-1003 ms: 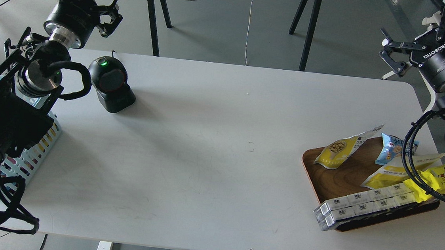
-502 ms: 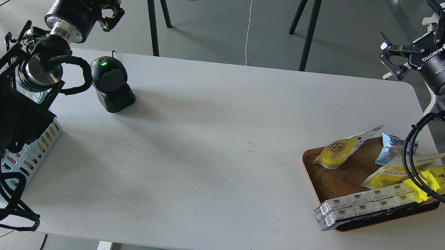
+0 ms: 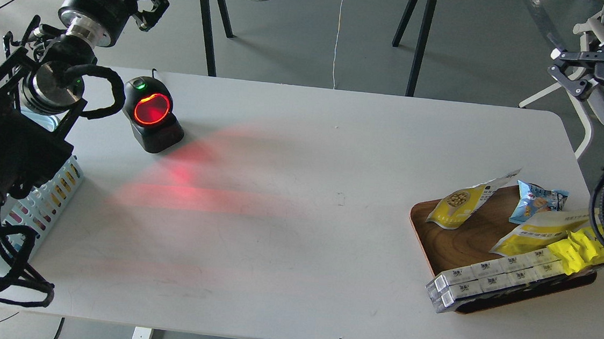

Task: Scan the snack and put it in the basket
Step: 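Move the right gripper over the yellow snack pouch on the wooden tray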

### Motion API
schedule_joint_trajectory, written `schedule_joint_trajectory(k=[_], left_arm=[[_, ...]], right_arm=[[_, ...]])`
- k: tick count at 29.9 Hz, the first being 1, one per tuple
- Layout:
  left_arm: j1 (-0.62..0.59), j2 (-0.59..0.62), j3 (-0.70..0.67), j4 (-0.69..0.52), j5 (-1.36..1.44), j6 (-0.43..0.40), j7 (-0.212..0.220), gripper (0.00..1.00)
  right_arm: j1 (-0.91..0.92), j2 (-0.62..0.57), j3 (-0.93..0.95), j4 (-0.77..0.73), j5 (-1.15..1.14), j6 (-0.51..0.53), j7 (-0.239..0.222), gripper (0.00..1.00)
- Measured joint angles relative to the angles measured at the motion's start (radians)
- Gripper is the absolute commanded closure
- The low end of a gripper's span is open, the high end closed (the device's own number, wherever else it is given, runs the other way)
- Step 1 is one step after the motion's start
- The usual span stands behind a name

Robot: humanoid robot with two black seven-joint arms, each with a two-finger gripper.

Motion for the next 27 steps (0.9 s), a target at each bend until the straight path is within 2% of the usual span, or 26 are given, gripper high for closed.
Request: schedule_joint_trajectory(k=[6,12,18,27], left_arm=[[-0.005,0.004,-0.001,-0.004,0.000,-0.002,0.001,0.00],[-0.006,0.012,0.000,-0.013,0.000,-0.002,0.001,0.00],[-0.006,0.015,0.001,-0.014,0.000,-0.003,0.001,0.00],[-0.003,0.020,0.001,-0.015,0.000,0.000,0.001,0.00]], right_arm=[[0.140,-0.091,-0.172,0.019,-0.001,0.000,0.000,0.01],[0.344,-0.099,-0.419,0.021,-0.004,0.000,-0.003,0.01],[0.602,-0.045,-0.713,0.020,-0.006,0.001,-0.004,0.01],[0.939,0.069,-1.052,0.018,-0.033,0.001,-0.006,0.01]])
